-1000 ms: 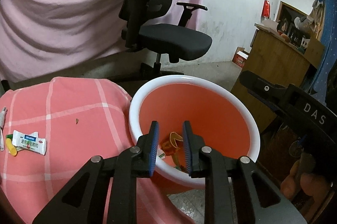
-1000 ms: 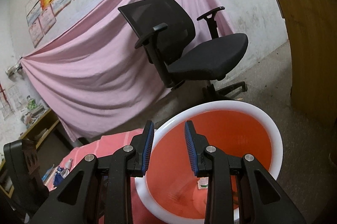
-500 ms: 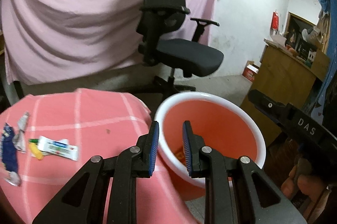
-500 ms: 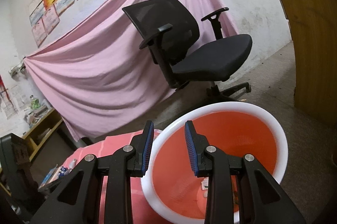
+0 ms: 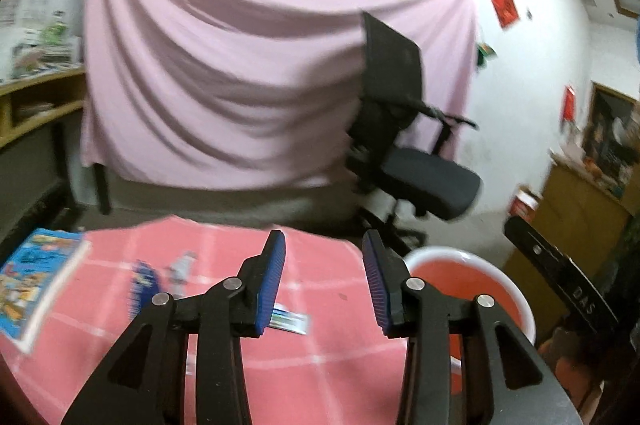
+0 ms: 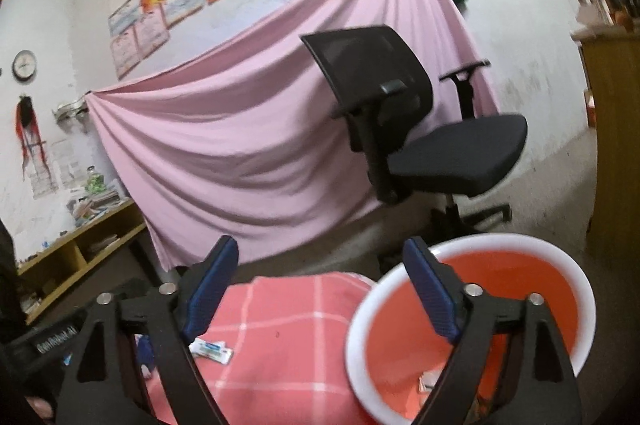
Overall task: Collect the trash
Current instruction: 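Move both open tools back over the table toward the remaining trash, then grasp the blue snack wrapper with the left tool while the right tool grasps the white sachet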
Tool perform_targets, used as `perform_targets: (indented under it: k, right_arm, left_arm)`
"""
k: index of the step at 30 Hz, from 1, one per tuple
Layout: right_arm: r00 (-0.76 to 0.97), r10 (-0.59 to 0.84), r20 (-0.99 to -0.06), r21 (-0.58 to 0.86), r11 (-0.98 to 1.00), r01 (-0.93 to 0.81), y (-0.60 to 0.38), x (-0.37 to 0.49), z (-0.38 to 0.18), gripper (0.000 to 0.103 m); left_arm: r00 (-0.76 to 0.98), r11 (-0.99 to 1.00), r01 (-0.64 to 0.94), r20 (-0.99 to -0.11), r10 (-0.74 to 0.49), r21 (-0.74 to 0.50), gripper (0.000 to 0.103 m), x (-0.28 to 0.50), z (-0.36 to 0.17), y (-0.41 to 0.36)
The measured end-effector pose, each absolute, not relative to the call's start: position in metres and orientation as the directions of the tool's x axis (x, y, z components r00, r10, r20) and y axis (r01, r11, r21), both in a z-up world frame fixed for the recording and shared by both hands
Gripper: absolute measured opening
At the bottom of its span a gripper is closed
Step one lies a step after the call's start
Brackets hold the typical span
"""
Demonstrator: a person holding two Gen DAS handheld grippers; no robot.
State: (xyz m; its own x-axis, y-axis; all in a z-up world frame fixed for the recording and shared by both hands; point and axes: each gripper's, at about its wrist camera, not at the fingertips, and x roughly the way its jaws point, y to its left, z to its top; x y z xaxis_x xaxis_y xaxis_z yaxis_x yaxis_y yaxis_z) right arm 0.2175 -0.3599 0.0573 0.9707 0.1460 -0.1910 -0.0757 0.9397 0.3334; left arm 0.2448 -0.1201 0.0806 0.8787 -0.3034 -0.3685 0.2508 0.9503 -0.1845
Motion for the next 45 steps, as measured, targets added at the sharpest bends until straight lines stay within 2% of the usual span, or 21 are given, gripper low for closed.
perform_targets:
  k: [3,6,9,11,12,13,16,21,28,33,36,39,41,43,45]
  right_arm:
    - [0.976,0.148,-0.156,0.3,0.949,-0.096,-0.344,0.217,0.062,0.093]
    - [0.981,0.157,-0.111,0.268,0.956,-0.123,-0.328,0.214,0.064,0.103]
    - [0.982,0.176,-0.075,0.225,0.962,-0.155,-0.31,0.211,0.065,0.103]
    - [0.978,0.198,-0.068,0.193,0.964,-0.182,-0.299,0.213,0.063,0.103]
    - [0.976,0.207,-0.068,0.179,0.965,-0.192,-0.293,0.213,0.062,0.103]
    - [0.974,0.215,-0.067,0.164,0.966,-0.202,-0.288,0.212,0.06,0.103]
    - [0.969,0.239,-0.058,0.126,0.965,-0.23,-0.274,0.212,0.058,0.103]
    - [0.959,0.278,-0.056,0.057,0.96,-0.274,-0.255,0.213,0.054,0.103]
    - [0.95,0.283,-0.136,-0.056,0.955,-0.292,-0.23,0.231,0.041,0.103]
    - [0.922,0.267,-0.28,-0.089,0.949,-0.301,-0.22,0.254,0.025,0.103]
    - [0.887,0.267,-0.376,-0.069,0.947,-0.314,-0.218,0.272,0.015,0.103]
    - [0.838,0.27,-0.473,-0.04,0.944,-0.327,-0.217,0.289,0.006,0.103]
    - [0.808,0.275,-0.521,-0.025,0.941,-0.337,-0.216,0.296,0.0,0.103]
    - [0.769,0.28,-0.575,-0.013,0.936,-0.351,-0.213,0.303,-0.007,0.103]
    - [0.739,0.282,-0.612,-0.016,0.93,-0.367,-0.209,0.306,-0.012,0.102]
  left_arm:
    - [0.91,0.962,0.193,-0.33,-0.249,-0.194,0.036,0.236,0.084,-0.092]
    - [0.939,0.971,0.137,-0.287,-0.191,-0.197,0.049,0.226,0.086,-0.066]
    - [0.957,0.975,0.095,-0.252,-0.145,-0.201,0.058,0.22,0.084,-0.044]
    - [0.964,0.976,0.074,-0.235,-0.122,-0.203,0.074,0.215,0.08,-0.031]
    - [0.968,0.975,0.07,-0.222,-0.117,-0.209,0.09,0.212,0.078,-0.025]
    - [0.972,0.974,0.065,-0.206,-0.111,-0.219,0.101,0.21,0.076,-0.019]
    - [0.983,0.967,0.042,-0.161,-0.085,-0.251,0.101,0.202,0.068,0.001]
    - [0.98,0.972,0.02,-0.187,-0.065,-0.236,0.101,0.201,0.053,0.017]
    - [0.926,0.974,0.04,-0.357,-0.12,-0.223,0.101,0.223,0.027,0.014]
    - [0.85,0.966,0.041,-0.499,-0.169,-0.256,0.1,0.252,0.011,0.009]
    - [0.813,0.964,0.043,-0.551,-0.187,-0.263,0.099,0.261,0.003,0.008]
    - [0.78,0.963,0.059,-0.59,-0.208,-0.261,0.091,0.265,-0.005,0.006]
    - [0.745,0.964,0.075,-0.628,-0.225,-0.257,0.081,0.271,-0.012,0.003]
    - [0.713,0.961,0.078,-0.658,-0.241,-0.267,0.066,0.276,-0.019,0.001]
    - [0.687,0.954,0.081,-0.677,-0.264,-0.29,0.058,0.281,-0.025,0.0]
